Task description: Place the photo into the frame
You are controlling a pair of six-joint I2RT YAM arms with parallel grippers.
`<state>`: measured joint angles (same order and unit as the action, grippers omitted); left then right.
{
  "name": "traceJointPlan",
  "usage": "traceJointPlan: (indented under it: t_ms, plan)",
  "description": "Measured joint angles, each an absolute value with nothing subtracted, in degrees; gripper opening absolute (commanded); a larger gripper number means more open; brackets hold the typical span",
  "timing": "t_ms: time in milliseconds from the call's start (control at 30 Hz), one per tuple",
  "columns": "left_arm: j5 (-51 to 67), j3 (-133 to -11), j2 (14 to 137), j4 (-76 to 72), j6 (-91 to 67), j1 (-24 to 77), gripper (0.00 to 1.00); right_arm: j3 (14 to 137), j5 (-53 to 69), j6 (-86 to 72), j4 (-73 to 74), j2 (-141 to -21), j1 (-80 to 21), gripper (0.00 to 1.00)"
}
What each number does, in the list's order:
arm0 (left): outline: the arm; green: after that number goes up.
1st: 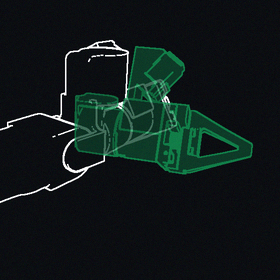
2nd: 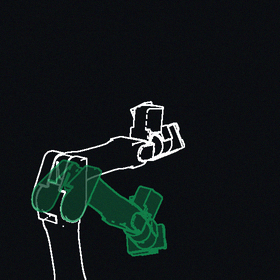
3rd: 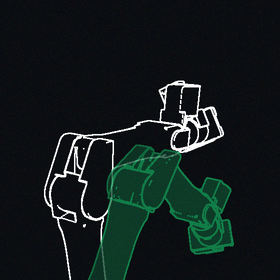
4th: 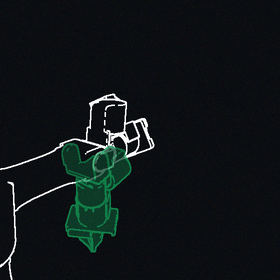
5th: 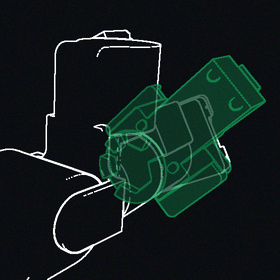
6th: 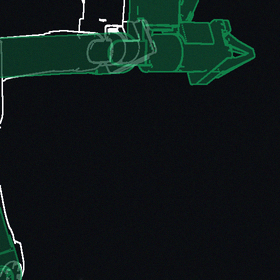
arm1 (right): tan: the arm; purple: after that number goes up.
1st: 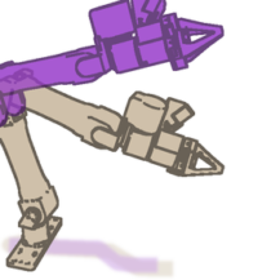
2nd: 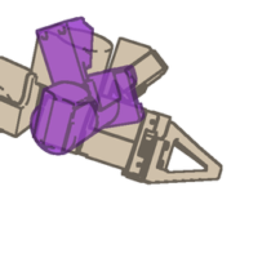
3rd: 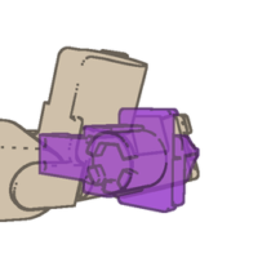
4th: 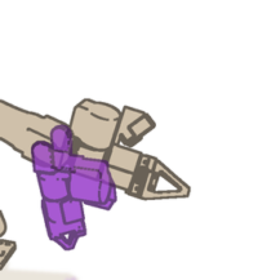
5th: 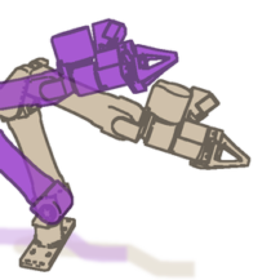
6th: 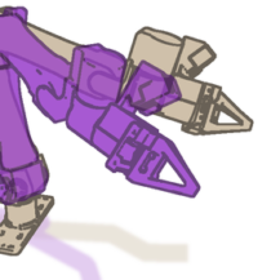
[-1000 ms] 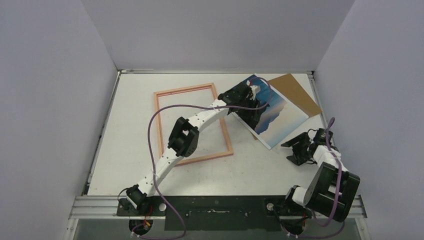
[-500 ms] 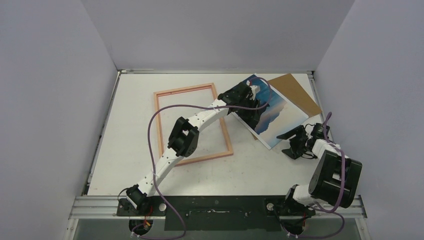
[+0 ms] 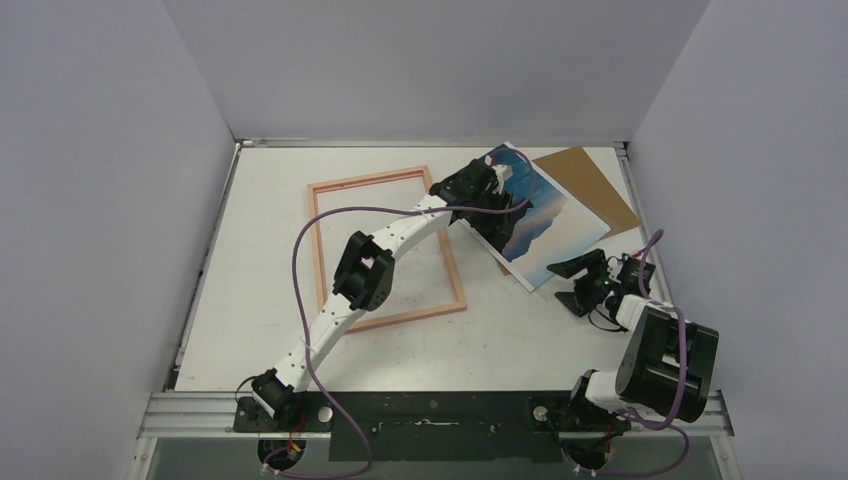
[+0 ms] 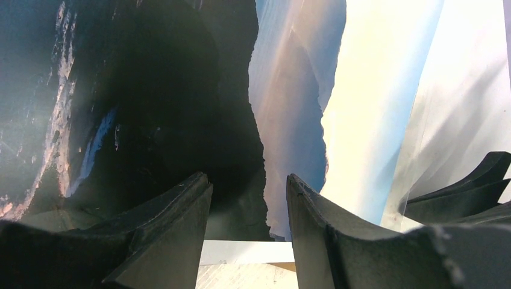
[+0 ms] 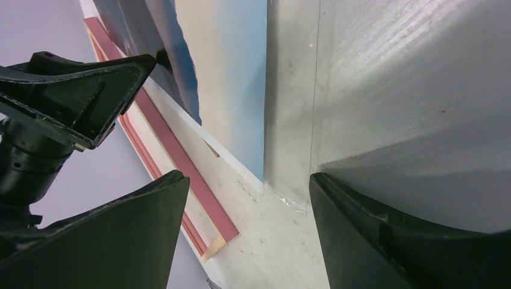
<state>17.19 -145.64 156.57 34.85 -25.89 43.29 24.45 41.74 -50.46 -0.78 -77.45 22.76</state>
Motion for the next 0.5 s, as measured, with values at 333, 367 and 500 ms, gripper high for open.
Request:
traceJointPlan:
  t_ms: [333,367,500]
  plan:
    - [17.1,-146.6,157.2,35.1,-26.0,43.0,0.49,19.6,44.5,-55.2,-11.9,-77.2,21.9,0.74]
    - [17.1,-146.6,157.2,35.1,-26.0,43.0,0.49,19.3,44.7,-55.4,-12.6,-77.2,21.8,0.72]
    - [17.2,-146.6,157.2,35.1,-26.0,43.0,0.49,18.3,45.3,-56.5,-15.0,-77.2,21.7,0.59]
